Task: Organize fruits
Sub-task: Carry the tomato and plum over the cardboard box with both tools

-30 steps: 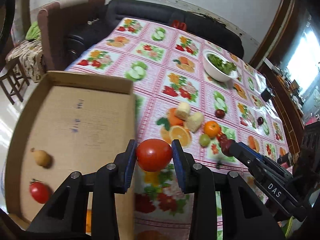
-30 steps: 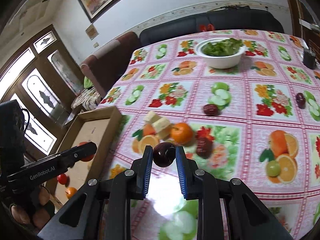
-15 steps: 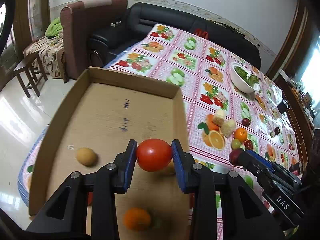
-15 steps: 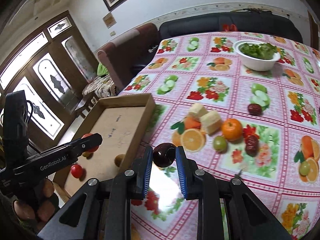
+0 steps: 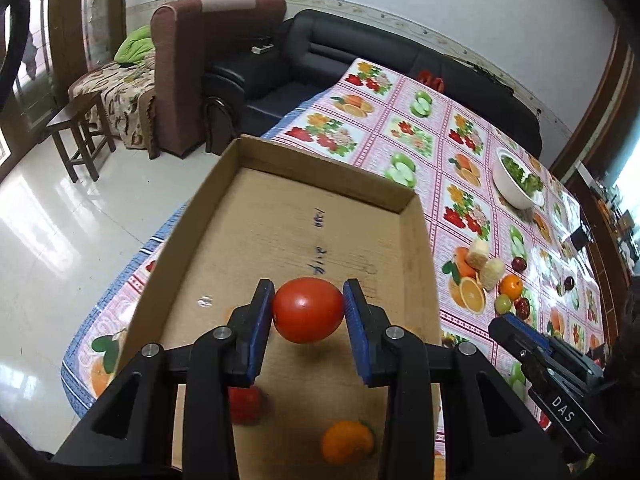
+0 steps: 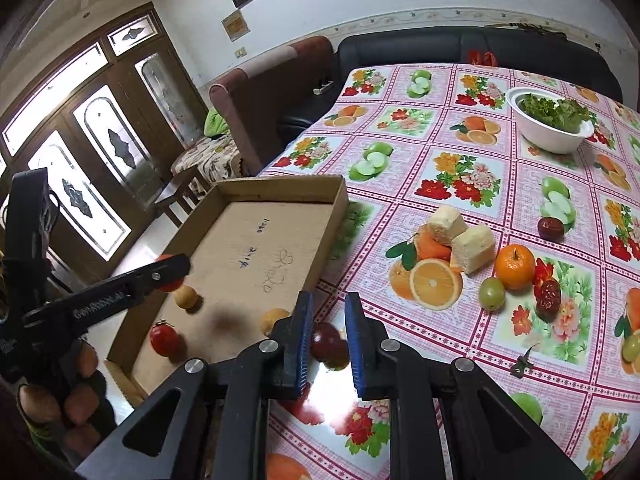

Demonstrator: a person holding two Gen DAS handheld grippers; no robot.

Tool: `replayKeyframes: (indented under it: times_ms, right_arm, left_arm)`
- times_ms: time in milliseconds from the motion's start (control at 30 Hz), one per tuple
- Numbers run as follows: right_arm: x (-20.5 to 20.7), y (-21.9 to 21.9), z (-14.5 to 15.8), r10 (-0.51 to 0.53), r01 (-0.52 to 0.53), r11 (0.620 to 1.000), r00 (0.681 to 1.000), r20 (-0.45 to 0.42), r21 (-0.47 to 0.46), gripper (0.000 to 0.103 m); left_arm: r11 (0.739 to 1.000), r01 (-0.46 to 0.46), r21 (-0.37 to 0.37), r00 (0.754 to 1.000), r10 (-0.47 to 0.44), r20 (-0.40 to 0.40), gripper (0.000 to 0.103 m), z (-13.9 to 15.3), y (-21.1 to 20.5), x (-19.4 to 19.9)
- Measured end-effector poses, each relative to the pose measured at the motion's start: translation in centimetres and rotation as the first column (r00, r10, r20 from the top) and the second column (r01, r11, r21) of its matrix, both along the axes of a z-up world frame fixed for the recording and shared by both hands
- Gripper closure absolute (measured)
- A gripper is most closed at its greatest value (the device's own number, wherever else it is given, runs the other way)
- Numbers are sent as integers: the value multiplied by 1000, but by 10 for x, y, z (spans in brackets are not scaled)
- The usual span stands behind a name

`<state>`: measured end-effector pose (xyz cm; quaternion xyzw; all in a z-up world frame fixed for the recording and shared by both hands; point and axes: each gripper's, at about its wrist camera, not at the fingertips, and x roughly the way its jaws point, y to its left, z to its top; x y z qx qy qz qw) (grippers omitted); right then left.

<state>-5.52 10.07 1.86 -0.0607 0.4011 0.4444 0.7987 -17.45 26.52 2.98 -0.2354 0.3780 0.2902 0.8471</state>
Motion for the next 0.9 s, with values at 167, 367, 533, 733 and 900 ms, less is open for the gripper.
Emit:
replayKeyframes:
  times_ms: [167, 367, 533, 733, 900]
  right_arm:
    - [1, 2, -13, 20, -22, 999, 999, -41, -30, 82]
    - [-12, -4, -32, 55, -56, 994, 998, -18, -89, 61]
    - [-5, 2, -41, 3, 10, 985, 997, 71, -174, 54]
    - [8, -15, -37, -31, 37, 989, 999, 45, -142, 83]
    - [6, -9, -42, -8, 19, 983, 998, 61, -185, 71]
  left_arm:
    - [1000, 4, -13, 1000, -4, 7, 70, -1, 2, -1]
    - [1000, 18, -10, 1000, -18, 11, 70, 0, -1, 2]
    - [999, 29, -13, 1000, -29, 5, 70, 1, -5, 5]
    - [999, 39, -12, 999, -39, 1, 70, 3, -9, 7]
    - [999, 46, -13, 999, -46, 3, 70, 5, -12, 7]
